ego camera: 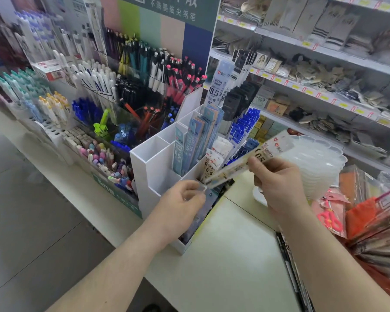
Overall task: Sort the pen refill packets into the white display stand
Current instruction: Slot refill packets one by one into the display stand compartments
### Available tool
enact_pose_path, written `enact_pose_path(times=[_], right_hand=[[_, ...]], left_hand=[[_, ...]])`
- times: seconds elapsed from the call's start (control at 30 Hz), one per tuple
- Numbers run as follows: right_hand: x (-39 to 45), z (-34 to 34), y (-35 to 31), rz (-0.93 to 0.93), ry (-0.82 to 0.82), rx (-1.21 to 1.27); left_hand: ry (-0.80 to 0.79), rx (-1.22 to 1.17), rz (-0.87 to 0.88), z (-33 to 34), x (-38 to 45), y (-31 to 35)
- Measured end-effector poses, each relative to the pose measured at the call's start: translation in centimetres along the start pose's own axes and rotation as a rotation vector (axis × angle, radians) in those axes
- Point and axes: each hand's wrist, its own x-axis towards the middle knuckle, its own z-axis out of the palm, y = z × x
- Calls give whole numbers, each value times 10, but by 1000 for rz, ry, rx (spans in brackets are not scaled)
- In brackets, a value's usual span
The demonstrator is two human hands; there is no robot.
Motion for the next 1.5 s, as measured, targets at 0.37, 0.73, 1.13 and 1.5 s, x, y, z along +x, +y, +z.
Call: enact_pose_path(times=[0.37, 0.73, 1.13, 1.5], right_hand=[[15, 39, 51, -580, 97, -598], [24, 68, 56, -169, -106, -940], [4, 37, 38, 41, -127, -810], [-88, -111, 97, 356, 199, -770]], left_hand=[[45, -19, 72, -8, -4, 5], [20, 33, 44, -4, -4, 3], [-86, 28, 99, 33, -3, 0], [-339, 293, 85, 123, 8, -53]])
